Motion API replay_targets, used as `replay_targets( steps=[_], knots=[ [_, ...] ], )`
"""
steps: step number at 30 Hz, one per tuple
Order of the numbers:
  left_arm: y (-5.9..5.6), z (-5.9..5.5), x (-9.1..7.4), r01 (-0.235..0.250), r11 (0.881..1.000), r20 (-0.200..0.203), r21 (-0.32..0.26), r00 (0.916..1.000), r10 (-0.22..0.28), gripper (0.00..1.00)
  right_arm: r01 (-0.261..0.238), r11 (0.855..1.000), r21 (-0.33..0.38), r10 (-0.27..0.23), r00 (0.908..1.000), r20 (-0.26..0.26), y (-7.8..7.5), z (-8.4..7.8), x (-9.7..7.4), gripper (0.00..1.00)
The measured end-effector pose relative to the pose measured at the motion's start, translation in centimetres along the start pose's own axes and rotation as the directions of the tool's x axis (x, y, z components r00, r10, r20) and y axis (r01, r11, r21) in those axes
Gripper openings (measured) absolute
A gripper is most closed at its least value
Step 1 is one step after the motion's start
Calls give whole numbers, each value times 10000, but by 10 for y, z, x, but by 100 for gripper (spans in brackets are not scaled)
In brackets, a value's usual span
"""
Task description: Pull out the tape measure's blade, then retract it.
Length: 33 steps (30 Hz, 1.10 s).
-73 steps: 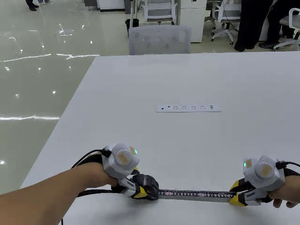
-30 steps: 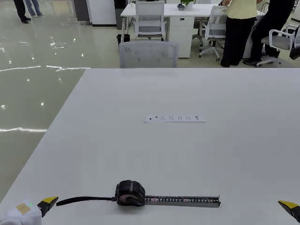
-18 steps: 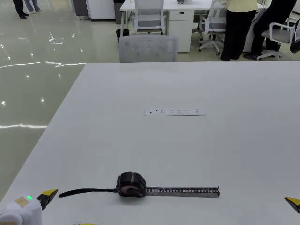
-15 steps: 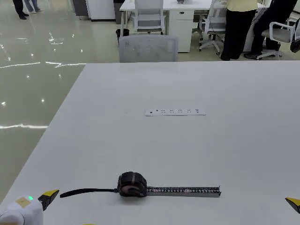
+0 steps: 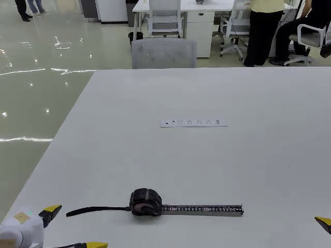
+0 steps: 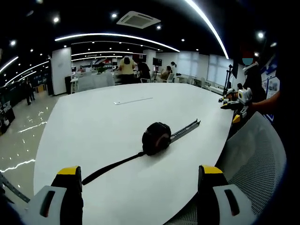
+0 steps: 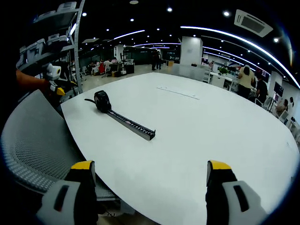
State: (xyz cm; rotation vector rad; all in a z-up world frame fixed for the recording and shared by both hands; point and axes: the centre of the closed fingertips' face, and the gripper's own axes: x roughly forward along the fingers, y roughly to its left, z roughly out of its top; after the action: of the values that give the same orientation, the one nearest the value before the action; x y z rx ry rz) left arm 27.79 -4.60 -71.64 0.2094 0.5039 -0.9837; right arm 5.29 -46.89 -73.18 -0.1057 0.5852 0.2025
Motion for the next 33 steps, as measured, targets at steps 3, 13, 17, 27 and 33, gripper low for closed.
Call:
replay_targets(
  steps=[3,13,17,27,33],
  knots=[
    [5,-4,-2,-181,9994,-70,-288,9998,179,100,16,9998,-178,-19,9999,-141,2,-6,0,100],
    [4,-13,-9,-250,9997,-341,-76,9991,248,100,-152,9995,-271,143,9994,-322,6,-9,0,100],
    [0,-10,-5,-151,9998,-288,-125,9995,147,100,-126,9994,-324,116,9994,-311,4,-7,0,100],
    [5,2,4,-16,10000,-115,-50,9999,15,100,-91,9998,-180,87,9998,-191,6,-6,-2,100],
    [2,0,6,183,9997,-242,152,9995,-179,100,-139,9998,-132,137,9998,-116,9,0,0,100]
  ],
)
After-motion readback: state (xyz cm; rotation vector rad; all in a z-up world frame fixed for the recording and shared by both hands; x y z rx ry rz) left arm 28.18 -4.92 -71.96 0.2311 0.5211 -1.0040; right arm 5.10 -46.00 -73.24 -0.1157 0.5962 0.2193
